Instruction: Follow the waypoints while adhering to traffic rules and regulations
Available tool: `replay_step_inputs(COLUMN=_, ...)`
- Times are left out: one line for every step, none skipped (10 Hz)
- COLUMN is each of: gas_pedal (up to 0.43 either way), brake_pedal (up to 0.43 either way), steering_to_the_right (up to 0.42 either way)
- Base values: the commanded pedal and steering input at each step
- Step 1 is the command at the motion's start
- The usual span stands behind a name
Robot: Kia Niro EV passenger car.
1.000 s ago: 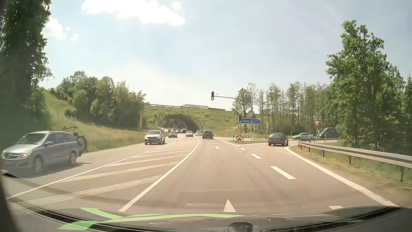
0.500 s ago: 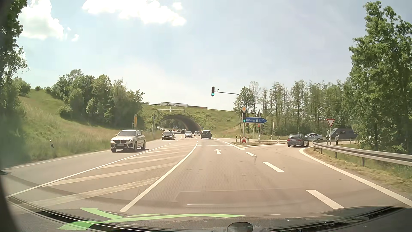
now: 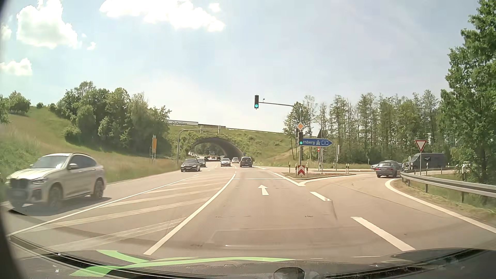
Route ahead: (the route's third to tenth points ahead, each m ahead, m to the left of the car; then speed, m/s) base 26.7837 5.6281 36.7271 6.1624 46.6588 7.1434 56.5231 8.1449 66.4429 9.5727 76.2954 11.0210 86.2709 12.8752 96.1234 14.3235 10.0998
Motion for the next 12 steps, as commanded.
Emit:
replay_step_inputs(gas_pedal=0.35, brake_pedal=0.0, steering_to_the_right=-0.009)
replay_step_inputs(gas_pedal=0.35, brake_pedal=0.0, steering_to_the_right=-0.011)
replay_step_inputs(gas_pedal=0.35, brake_pedal=0.0, steering_to_the_right=-0.014)
replay_step_inputs(gas_pedal=0.35, brake_pedal=0.0, steering_to_the_right=-0.014)
replay_step_inputs(gas_pedal=0.35, brake_pedal=0.0, steering_to_the_right=-0.014)
replay_step_inputs(gas_pedal=0.35, brake_pedal=0.0, steering_to_the_right=-0.014)
replay_step_inputs(gas_pedal=0.35, brake_pedal=0.0, steering_to_the_right=-0.014)
replay_step_inputs(gas_pedal=0.35, brake_pedal=0.0, steering_to_the_right=-0.014)
replay_step_inputs(gas_pedal=0.35, brake_pedal=0.0, steering_to_the_right=-0.014)
replay_step_inputs(gas_pedal=0.35, brake_pedal=0.0, steering_to_the_right=-0.014)
replay_step_inputs(gas_pedal=0.35, brake_pedal=0.0, steering_to_the_right=-0.014)
replay_step_inputs(gas_pedal=0.35, brake_pedal=0.0, steering_to_the_right=-0.014)
